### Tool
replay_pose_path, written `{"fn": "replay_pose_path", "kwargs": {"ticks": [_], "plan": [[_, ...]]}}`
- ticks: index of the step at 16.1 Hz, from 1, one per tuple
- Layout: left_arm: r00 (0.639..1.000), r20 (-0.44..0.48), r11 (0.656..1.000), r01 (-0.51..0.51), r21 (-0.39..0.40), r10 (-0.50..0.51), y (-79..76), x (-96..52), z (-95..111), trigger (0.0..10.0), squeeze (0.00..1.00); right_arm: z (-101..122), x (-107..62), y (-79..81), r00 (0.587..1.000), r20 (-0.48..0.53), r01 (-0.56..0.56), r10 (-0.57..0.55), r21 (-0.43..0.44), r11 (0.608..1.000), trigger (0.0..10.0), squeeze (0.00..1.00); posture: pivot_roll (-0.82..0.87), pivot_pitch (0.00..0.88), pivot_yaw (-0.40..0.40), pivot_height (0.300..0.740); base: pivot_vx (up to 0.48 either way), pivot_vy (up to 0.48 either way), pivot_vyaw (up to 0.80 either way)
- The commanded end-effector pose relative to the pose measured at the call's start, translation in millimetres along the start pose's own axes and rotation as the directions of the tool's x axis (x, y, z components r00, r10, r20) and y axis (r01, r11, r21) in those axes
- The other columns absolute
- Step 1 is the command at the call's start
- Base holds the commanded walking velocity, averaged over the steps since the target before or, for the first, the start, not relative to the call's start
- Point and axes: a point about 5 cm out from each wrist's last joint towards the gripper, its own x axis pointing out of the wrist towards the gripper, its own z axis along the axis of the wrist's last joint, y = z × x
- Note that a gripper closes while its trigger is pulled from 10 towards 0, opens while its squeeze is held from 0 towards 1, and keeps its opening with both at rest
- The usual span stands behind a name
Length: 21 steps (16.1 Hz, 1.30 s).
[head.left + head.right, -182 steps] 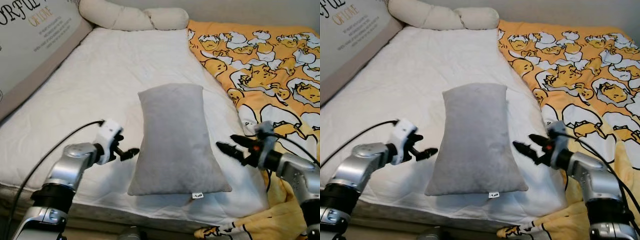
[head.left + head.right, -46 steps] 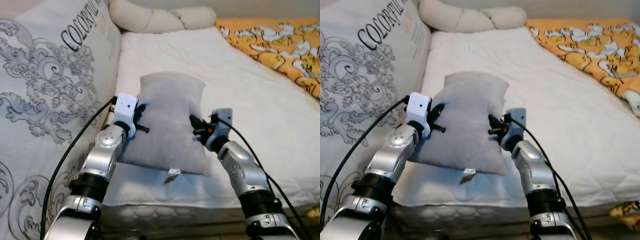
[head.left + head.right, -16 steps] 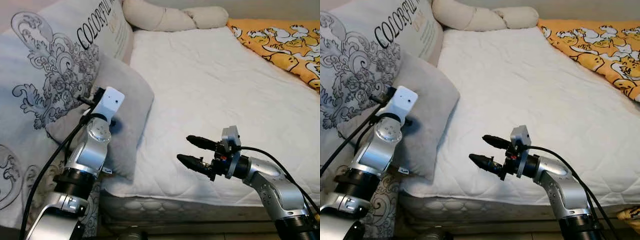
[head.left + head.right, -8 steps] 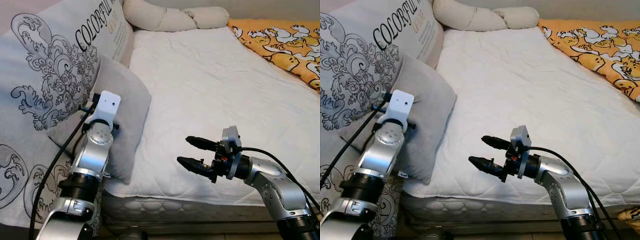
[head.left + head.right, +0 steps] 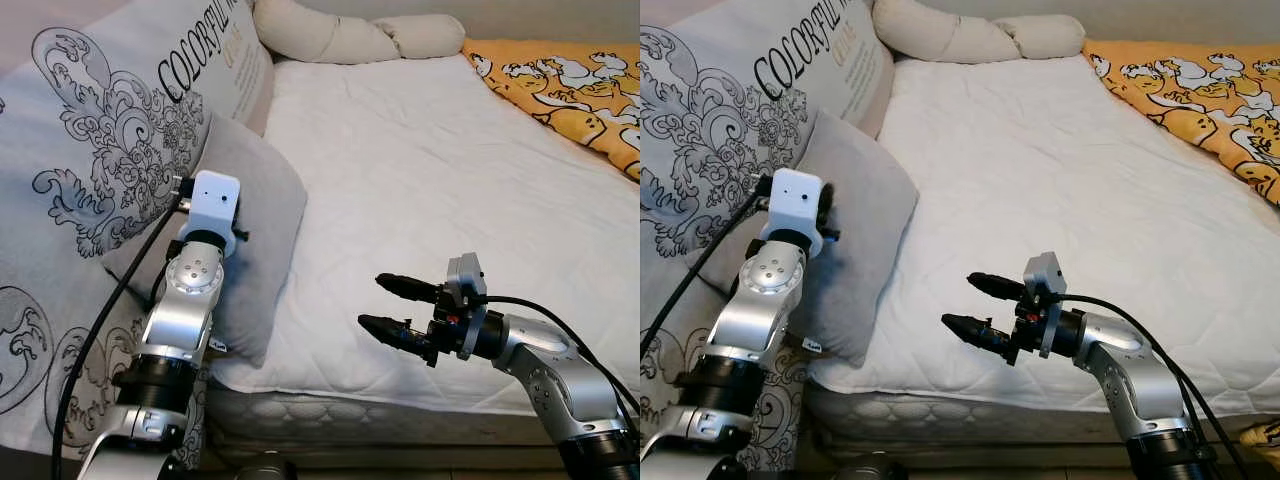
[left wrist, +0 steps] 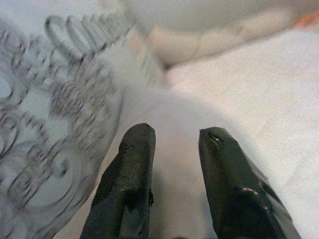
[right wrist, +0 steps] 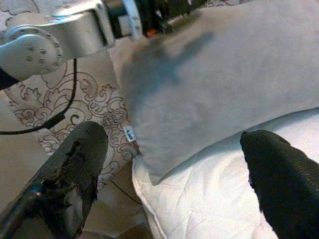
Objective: Clean up the room
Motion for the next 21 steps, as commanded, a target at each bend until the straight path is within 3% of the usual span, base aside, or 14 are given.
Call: {"fn": "replay_pose_path", "kwargs": {"ticks": [1,2,3,4,5,7,9,10,12,14,15,16,19,21], "plan": [[0.998,0.066,0.996,0.029,-0.084,-0.023,4.0,-2.0,8.0,10.0,1.00,1.4,-4.9,-5.1,0.998,0.009,0.055,-0.055,-0.020,0.998,10.0,1.00,0.09,0.000,0.070,0.740,0.000,0.000,0.00],[0.994,0.107,0.985,0.053,-0.166,-0.035,6.3,-4.1,11.5,10.0,1.00,2.7,-5.0,-7.0,0.996,0.028,0.087,-0.087,-0.028,0.996,10.0,1.00,0.09,0.000,0.071,0.740,0.000,0.000,0.00],[0.991,0.117,0.967,0.098,-0.236,-0.072,5.9,-7.4,11.5,10.0,0.88,4.5,-4.7,-9.5,0.990,0.038,0.140,-0.138,-0.059,0.988,10.0,1.00,0.08,0.000,0.069,0.740,0.000,0.000,0.00],[0.986,0.130,0.963,0.131,-0.235,-0.103,4.7,-11.6,11.3,10.0,0.54,5.3,-4.3,-11.0,0.985,0.033,0.170,-0.168,-0.060,0.984,10.0,1.00,0.08,0.000,0.069,0.740,0.000,0.000,0.00],[0.981,0.131,0.968,0.169,-0.188,-0.145,3.4,-20.7,6.6,10.0,0.49,8.6,-1.4,-13.8,0.972,0.050,0.231,-0.229,-0.041,0.972,10.0,0.00,0.08,0.000,0.065,0.740,0.000,0.000,0.00],[0.987,0.108,0.968,0.137,-0.211,-0.116,6.0,-25.8,-0.1,10.0,0.48,13.6,7.5,-17.6,0.945,0.120,0.310,-0.306,-0.020,0.951,10.0,0.00,0.08,0.000,0.062,0.740,0.000,-0.142,0.00],[0.993,0.051,0.968,0.116,-0.223,-0.107,8.4,-32.0,-12.4,10.0,0.49,12.7,17.5,-34.8,0.814,0.183,0.552,-0.551,0.047,0.832,10.0,0.00,0.09,0.000,0.048,0.740,0.000,-0.399,0.00],[0.993,0.030,0.971,0.119,-0.208,-0.115,10.1,-35.7,-16.8,10.0,0.49,12.3,18.4,-41.3,0.719,0.191,0.666,-0.668,0.086,0.741,10.0,0.00,0.09,0.000,0.042,0.740,0.000,-0.424,0.00],[0.994,-0.007,0.977,0.106,-0.187,-0.109,13.0,-41.5,-27.2,10.0,0.49,9.7,21.1,-41.1,0.668,0.169,0.733,-0.725,0.021,0.680,10.0,0.00,0.10,0.000,0.030,0.740,0.000,-0.424,0.00],[0.992,-0.059,0.981,0.101,-0.168,-0.113,14.4,-53.0,-41.6,10.0,0.49,4.6,19.7,-42.9,0.567,0.120,0.823,-0.815,-0.109,0.557,10.0,0.00,0.10,0.000,0.013,0.740,0.000,-0.416,0.00],[0.992,-0.079,0.981,0.086,-0.174,-0.102,15.2,-58.5,-46.2,10.0,0.49,1.1,15.1,-44.8,0.507,0.096,0.862,-0.856,-0.075,0.502,10.0,0.00,0.11,0.000,-0.001,0.740,0.000,-0.409,0.00],[0.991,-0.096,0.982,0.074,-0.171,-0.091,15.2,-60.4,-49.9,10.0,0.49,-1.9,9.4,-46.8,0.491,0.098,0.864,-0.866,-0.184,0.469,10.0,0.00,0.11,0.000,-0.003,0.740,0.000,-0.409,0.00],[0.992,-0.108,0.980,0.050,-0.193,-0.072,13.7,-62.1,-52.0,10.0,0.49,0.8,3.6,-48.7,0.459,0.142,0.888,-0.877,-0.095,0.449,10.0,0.00,0.11,0.000,-0.007,0.740,0.000,-0.402,0.00],[0.990,-0.127,0.978,0.037,-0.205,-0.064,11.7,-64.2,-56.4,10.0,0.49,-1.3,8.3,-46.5,0.501,0.108,0.865,-0.858,-0.099,0.493,10.0,0.00,0.10,0.000,-0.002,0.740,0.000,-0.403,0.00]]}}
